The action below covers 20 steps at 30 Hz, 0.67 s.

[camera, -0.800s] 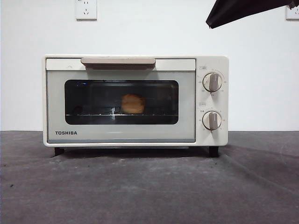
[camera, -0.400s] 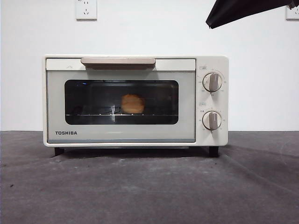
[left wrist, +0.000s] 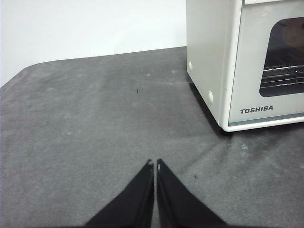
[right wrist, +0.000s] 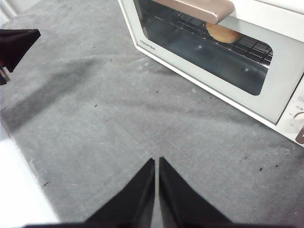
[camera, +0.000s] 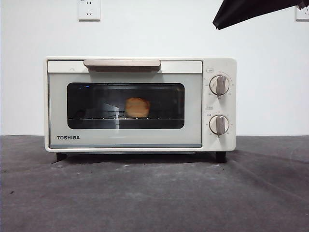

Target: The left arm flap open the oven, the right arm pick bread and place it into oven, the left arm flap close the oven

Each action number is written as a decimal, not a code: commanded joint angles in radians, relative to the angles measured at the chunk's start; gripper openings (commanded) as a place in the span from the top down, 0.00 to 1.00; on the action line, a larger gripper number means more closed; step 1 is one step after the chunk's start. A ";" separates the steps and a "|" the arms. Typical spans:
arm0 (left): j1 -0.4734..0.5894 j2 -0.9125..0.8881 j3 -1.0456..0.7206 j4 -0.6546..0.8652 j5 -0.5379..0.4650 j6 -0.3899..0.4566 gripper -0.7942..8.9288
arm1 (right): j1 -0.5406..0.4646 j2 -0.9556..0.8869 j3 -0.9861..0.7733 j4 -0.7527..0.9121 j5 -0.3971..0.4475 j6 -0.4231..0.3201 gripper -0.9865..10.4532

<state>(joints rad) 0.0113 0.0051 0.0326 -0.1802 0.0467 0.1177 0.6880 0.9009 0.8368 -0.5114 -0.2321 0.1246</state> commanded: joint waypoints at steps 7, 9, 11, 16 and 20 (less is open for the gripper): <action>0.002 -0.002 -0.021 -0.006 -0.003 0.000 0.90 | 0.009 0.006 0.006 0.010 0.000 0.005 0.91; 0.002 -0.002 -0.021 -0.006 -0.003 0.000 0.90 | 0.009 0.006 0.006 0.010 0.000 0.005 0.91; 0.002 -0.002 -0.021 -0.006 -0.003 0.000 0.90 | 0.009 0.006 0.006 0.010 0.000 0.005 0.90; 0.002 -0.002 -0.021 -0.006 -0.003 0.000 0.90 | -0.026 -0.018 0.006 0.010 0.014 -0.035 0.91; 0.002 -0.002 -0.021 -0.006 -0.003 0.000 0.90 | -0.128 -0.061 0.005 0.019 0.012 -0.055 0.91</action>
<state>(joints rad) 0.0113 0.0051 0.0326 -0.1802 0.0467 0.1177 0.5735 0.8436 0.8368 -0.5079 -0.2237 0.0906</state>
